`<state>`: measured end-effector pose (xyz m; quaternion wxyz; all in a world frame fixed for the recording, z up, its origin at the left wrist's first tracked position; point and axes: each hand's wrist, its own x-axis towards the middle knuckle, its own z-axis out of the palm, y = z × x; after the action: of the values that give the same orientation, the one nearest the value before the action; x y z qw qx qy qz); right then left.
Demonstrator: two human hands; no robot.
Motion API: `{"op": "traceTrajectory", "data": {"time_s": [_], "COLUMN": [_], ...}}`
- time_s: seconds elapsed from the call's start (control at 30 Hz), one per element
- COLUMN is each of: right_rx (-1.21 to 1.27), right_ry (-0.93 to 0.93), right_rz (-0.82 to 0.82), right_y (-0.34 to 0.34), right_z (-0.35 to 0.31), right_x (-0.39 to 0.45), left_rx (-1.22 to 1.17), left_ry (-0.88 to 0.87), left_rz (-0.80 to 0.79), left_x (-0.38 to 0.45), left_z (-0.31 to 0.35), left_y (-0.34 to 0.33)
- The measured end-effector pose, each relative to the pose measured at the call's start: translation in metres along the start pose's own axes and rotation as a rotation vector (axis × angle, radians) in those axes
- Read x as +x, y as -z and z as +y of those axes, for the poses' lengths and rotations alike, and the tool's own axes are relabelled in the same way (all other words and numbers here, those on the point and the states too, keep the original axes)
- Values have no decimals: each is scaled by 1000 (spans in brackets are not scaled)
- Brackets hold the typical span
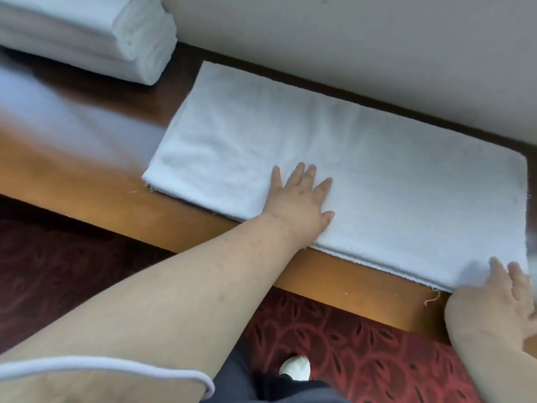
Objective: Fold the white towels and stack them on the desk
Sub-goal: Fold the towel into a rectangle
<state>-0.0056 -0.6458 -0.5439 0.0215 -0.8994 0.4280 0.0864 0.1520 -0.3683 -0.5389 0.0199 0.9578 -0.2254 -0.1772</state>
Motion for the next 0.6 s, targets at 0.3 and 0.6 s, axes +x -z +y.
{"op": "traceTrajectory", "data": {"time_s": [0.3,0.6], "right_rx": [157,42], "right_ry": [590,575], "right_rz": [23,13], "right_y": [25,-16], "right_z": [-232,-263], "right_x": [-39,-60], "left_rx": [-395,-339], "left_ry": [123,621], "left_rz": [216,450], "left_x": [-35,-42], "left_z": [-78,-209], "left_y": [2,-3]}}
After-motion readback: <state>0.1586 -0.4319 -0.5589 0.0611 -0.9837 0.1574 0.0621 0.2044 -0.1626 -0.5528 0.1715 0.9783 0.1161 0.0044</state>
